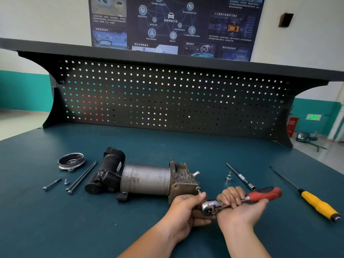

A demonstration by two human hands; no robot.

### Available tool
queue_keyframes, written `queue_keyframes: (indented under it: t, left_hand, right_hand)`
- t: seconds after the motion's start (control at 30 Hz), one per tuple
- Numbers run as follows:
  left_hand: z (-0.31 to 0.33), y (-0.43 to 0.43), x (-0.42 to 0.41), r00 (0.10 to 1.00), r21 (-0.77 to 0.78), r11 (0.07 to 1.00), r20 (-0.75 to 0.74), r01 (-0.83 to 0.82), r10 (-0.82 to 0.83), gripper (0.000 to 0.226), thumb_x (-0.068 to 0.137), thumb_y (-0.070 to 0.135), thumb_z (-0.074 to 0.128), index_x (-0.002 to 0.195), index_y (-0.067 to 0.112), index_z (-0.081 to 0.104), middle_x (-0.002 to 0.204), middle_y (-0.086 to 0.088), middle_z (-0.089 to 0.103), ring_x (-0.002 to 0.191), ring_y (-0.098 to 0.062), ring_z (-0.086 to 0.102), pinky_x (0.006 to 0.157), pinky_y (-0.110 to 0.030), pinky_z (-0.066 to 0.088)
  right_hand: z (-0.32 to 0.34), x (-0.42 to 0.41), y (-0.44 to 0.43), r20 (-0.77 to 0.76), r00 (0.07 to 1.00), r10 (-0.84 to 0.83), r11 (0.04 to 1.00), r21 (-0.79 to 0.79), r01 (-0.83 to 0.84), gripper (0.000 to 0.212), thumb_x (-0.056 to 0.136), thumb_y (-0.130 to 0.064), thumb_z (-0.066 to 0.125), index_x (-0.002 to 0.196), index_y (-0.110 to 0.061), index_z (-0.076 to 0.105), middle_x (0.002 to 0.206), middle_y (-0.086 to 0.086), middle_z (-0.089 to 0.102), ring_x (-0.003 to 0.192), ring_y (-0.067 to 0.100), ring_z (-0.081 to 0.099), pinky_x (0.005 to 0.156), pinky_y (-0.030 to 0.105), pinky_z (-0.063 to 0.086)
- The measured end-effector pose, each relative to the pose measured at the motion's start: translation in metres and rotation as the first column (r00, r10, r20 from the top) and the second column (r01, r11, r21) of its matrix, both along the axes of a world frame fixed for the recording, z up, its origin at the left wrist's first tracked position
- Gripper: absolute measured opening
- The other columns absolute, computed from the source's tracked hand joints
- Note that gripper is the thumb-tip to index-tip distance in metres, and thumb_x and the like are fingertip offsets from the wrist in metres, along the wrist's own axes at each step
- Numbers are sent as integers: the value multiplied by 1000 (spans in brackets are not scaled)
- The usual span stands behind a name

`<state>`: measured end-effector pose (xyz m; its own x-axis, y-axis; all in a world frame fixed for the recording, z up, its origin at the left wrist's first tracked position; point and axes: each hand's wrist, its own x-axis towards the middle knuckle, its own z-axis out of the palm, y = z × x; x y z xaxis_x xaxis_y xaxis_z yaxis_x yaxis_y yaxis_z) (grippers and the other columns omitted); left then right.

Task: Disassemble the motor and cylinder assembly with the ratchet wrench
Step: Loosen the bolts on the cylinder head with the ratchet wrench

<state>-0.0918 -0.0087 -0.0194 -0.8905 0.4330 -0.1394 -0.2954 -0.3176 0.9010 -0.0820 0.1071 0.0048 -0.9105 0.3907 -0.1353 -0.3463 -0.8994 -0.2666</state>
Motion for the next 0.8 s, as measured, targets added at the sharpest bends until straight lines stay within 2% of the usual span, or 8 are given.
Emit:
queue_keyframes:
  t: [0.1,0.23,0.33,0.43,0.57,0.67,0.73,0.8]
  left_hand:
    - [1,-2,0,1000,4,1000,7,-4,4,20,89,19,58,75,4,59,68,-12,69,53,-21,68,43,-23,52]
    - [1,-4,0,1000,18,1000,28,5,-6,21,87,20,59,79,2,64,75,-14,71,57,-23,70,45,-24,52]
    - [2,-5,1,999,31,999,41,14,-15,24,84,22,60,74,5,72,78,-13,71,58,-22,70,44,-22,51]
    - [3,-4,2,998,31,999,54,17,-19,23,82,25,59,75,8,72,74,-9,71,56,-20,69,42,-20,48]
    - [2,-4,1,997,30,999,72,39,-41,31,91,22,51,71,12,73,73,-6,68,57,-17,69,42,-17,46]
    - [-1,-4,-1,995,9,998,71,66,-67,33,95,14,41,78,12,69,69,-2,68,57,-13,67,49,-18,50]
    - [-2,-4,-1,997,4,999,66,48,-48,28,95,11,41,85,11,67,78,-5,68,67,-15,65,62,-22,51]
    - [-2,-5,-2,998,9,1000,63,29,-29,25,95,9,43,88,9,67,87,-8,66,77,-19,63,70,-26,52]
  right_hand:
    - [2,-1,-2,1,1000,-12,998,66,12,73,82,-79,23,40,-20,31,39,-5,20,32,11,18,33,17,16]
    - [10,1,-9,-55,998,-6,954,298,22,74,83,-80,15,41,-21,31,38,-5,20,31,11,16,36,18,14]
    - [19,2,-15,-87,996,21,891,453,20,72,82,-79,16,41,-21,32,39,-6,21,31,10,16,37,16,14]
    - [31,2,-20,-90,992,84,788,616,-11,62,69,-77,26,42,-22,32,39,-6,21,31,8,17,36,12,16]
    - [41,0,-31,-70,978,199,523,851,-46,70,76,-81,32,55,-15,28,40,-7,22,31,5,17,35,14,16]
    - [43,-3,-46,-28,973,231,154,988,-8,63,64,-83,40,52,-21,31,43,-12,27,37,4,22,41,22,20]
    - [41,-3,-55,-43,973,228,-45,997,55,57,66,-79,38,52,-24,30,44,-13,27,43,6,24,48,27,19]
    - [37,-3,-59,-70,972,223,-86,992,91,56,69,-77,37,53,-23,29,45,-12,26,46,7,24,50,28,19]
